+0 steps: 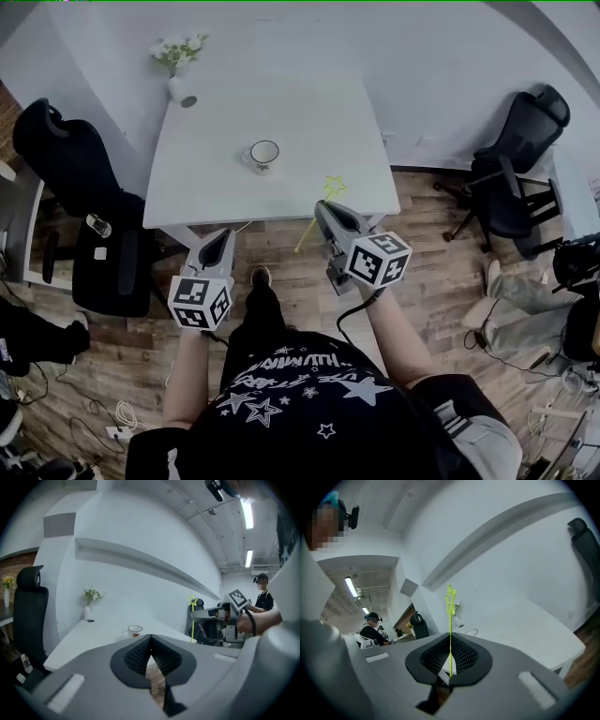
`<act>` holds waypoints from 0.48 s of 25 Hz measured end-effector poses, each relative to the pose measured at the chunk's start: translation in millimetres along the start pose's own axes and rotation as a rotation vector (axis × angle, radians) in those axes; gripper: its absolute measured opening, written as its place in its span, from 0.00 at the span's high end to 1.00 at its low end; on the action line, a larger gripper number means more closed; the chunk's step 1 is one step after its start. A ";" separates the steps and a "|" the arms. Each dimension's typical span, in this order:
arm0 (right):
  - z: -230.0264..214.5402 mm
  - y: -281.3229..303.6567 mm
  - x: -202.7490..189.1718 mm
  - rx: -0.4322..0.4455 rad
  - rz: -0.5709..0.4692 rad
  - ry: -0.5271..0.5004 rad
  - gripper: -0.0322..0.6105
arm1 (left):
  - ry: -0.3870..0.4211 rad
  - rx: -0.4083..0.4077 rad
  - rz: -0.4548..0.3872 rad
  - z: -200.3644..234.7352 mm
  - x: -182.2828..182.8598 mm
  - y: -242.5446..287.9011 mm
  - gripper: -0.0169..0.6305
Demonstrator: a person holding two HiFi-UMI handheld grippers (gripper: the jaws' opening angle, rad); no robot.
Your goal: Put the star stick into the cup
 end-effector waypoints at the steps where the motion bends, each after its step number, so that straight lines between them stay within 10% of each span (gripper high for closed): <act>1: -0.5 6.8 3.4 0.000 -0.005 -0.002 0.92 | -0.001 -0.001 -0.002 6.1 1.5 4.2 0.97; 12: -11.8 110.6 57.5 0.018 -0.047 -0.002 0.92 | -0.027 -0.007 -0.009 91.5 29.2 71.8 0.97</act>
Point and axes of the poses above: the fingertips, and each gripper's own axes: y forward along the fingers, z to its left, x out of its top, the point moved 8 cm from there along -y, backward along the fingers, and after that the axes turned 6 degrees about -x, right-handed, at the moved point
